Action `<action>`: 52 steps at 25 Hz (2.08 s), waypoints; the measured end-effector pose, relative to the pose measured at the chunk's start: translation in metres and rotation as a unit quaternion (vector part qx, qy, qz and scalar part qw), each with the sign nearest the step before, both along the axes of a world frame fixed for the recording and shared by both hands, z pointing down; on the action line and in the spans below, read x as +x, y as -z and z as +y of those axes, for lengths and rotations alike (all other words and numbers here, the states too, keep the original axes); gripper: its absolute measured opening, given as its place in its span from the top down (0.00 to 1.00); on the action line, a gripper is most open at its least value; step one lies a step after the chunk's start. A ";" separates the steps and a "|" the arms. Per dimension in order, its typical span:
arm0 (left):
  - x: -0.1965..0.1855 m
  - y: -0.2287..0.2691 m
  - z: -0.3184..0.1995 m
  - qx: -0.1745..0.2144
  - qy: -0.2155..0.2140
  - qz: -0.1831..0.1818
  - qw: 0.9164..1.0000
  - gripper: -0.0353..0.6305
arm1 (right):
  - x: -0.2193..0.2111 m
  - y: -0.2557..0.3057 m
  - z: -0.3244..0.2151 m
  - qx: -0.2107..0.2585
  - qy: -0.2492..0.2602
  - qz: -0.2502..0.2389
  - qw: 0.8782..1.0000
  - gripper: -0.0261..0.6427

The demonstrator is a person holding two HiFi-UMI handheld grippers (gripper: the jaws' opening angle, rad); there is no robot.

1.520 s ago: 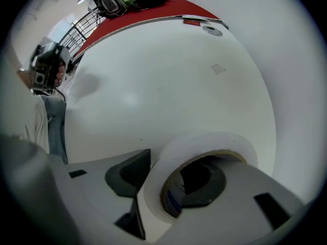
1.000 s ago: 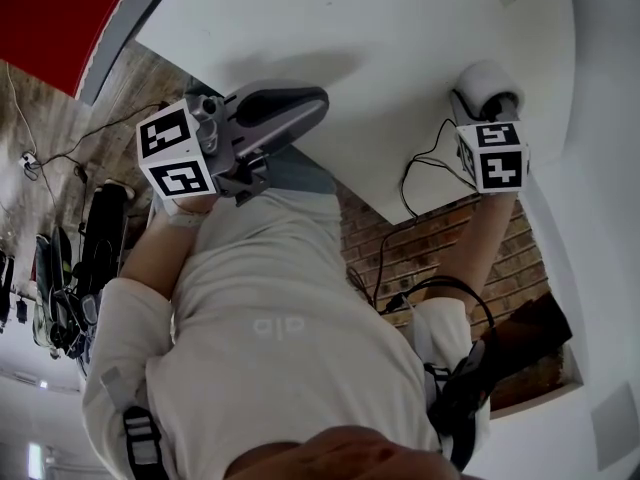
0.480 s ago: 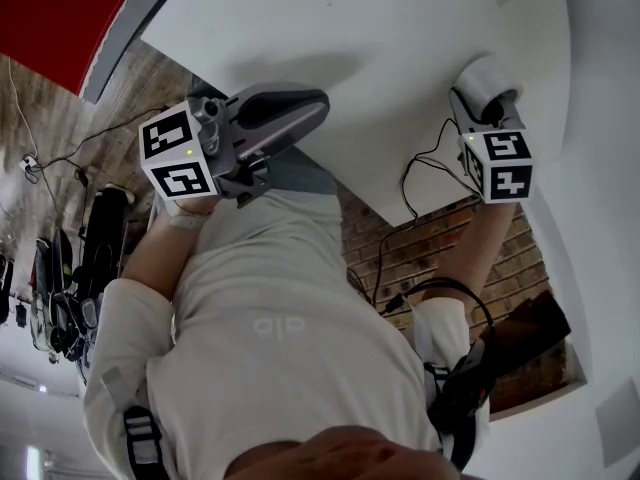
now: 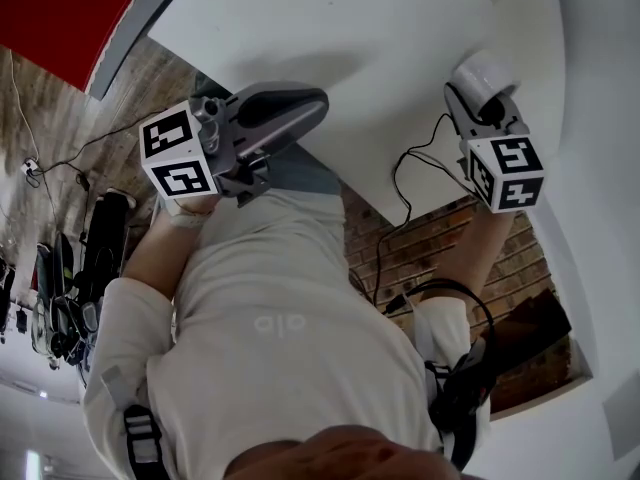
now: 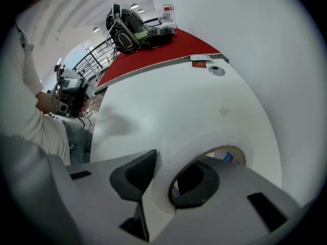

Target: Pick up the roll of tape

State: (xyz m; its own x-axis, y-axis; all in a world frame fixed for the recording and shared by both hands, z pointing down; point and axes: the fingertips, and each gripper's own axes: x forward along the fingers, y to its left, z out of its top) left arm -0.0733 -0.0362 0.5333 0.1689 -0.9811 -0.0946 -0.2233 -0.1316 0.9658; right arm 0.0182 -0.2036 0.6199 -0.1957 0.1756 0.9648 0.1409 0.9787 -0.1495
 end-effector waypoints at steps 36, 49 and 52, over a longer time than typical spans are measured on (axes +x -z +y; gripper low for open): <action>-0.004 0.164 0.025 0.068 -0.090 -0.122 0.986 0.93 | -0.062 0.230 0.059 -0.077 -0.145 -0.303 0.939 0.79; 0.021 0.229 0.026 0.123 -0.149 -0.173 0.966 0.93 | -0.021 0.321 0.074 -0.062 -0.226 -0.422 0.876 0.79; 0.025 0.243 0.021 0.139 -0.160 -0.180 0.961 0.93 | -0.009 0.335 0.076 -0.056 -0.244 -0.443 0.861 0.79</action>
State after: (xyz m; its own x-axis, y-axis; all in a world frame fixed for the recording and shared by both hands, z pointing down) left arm -0.0484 -0.0148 0.2905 0.5277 -0.8194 -0.2238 -0.4421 -0.4899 0.7514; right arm 0.0095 -0.1280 0.2845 -0.9228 -0.0534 0.3816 -0.1757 0.9397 -0.2933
